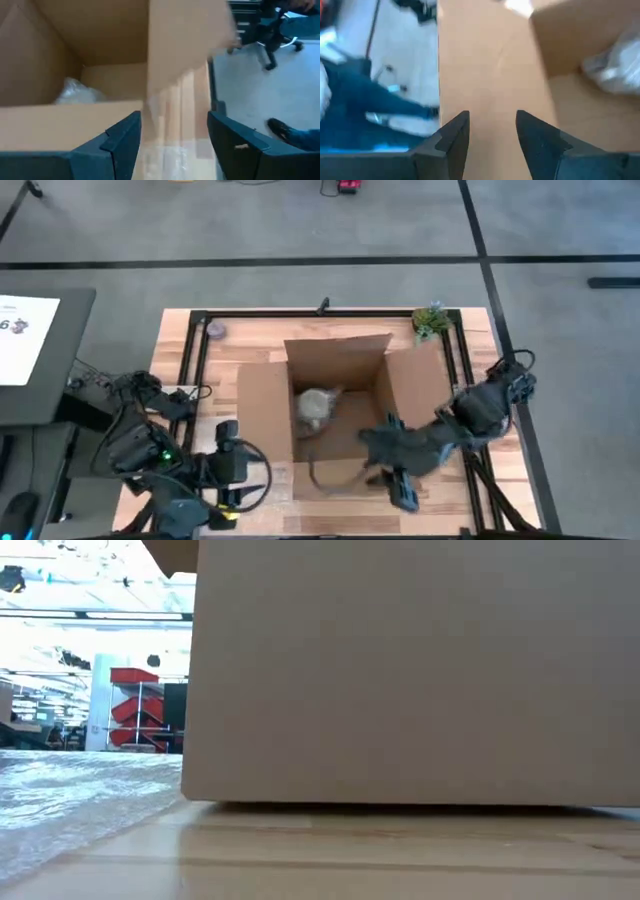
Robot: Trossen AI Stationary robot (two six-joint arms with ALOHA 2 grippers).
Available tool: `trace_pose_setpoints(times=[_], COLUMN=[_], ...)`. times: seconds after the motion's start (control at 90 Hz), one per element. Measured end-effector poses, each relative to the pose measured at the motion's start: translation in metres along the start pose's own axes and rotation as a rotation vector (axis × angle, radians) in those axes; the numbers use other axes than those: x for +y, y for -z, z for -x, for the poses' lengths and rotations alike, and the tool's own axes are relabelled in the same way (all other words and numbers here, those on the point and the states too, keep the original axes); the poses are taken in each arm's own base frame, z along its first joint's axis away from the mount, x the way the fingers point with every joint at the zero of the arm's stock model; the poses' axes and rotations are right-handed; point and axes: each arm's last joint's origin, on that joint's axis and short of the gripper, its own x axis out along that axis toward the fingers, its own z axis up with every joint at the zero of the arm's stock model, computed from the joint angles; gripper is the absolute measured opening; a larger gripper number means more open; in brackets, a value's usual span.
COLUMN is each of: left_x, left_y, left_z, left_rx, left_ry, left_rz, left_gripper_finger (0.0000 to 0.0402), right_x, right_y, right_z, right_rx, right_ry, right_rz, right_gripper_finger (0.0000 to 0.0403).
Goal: Wrap mug
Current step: Adjust the cardboard box
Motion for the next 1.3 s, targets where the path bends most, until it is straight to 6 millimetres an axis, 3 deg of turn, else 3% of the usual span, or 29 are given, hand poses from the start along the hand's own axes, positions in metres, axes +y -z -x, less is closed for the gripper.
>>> trace_pose_setpoints(times=[0.167, 0.4, 0.556, 0.744, 0.878, 1.167, 1.3], left_x=[0.009, 0.016, 0.014, 0.007, 0.002, 0.001, 0.001], left_y=[-0.011, -0.023, -0.021, -0.014, -0.013, -0.016, -0.016], left_z=[-0.01, -0.021, -0.035, -0.053, -0.061, -0.059, -0.053], left_rx=[-0.021, -0.033, 0.002, 0.042, 0.029, -0.009, -0.018], left_ry=[-0.022, -0.004, 0.001, 0.011, 0.032, 0.046, 0.052], left_rz=[-0.008, -0.026, -0.04, -0.049, -0.056, -0.025, -0.025], left_gripper_finger=[0.0207, 0.0207, 0.0207, 0.0207, 0.0207, 0.0207, 0.0207], right_x=[-0.001, -0.009, -0.019, -0.035, -0.043, -0.077, -0.1], right_y=[0.011, 0.008, 0.004, -0.002, -0.007, -0.029, -0.046], right_z=[-0.048, -0.081, -0.089, -0.086, -0.087, -0.088, -0.089], right_rx=[0.064, 0.112, 0.144, 0.17, 0.179, 0.149, 0.123], right_ry=[0.261, 0.326, 0.361, 0.414, 0.42, 0.54, 0.551], right_rz=[0.08, 0.086, 0.069, 0.073, 0.102, 0.161, 0.191], right_gripper_finger=[0.0158, 0.0212, 0.025, 0.0251, 0.022, 0.0062, 0.0027])
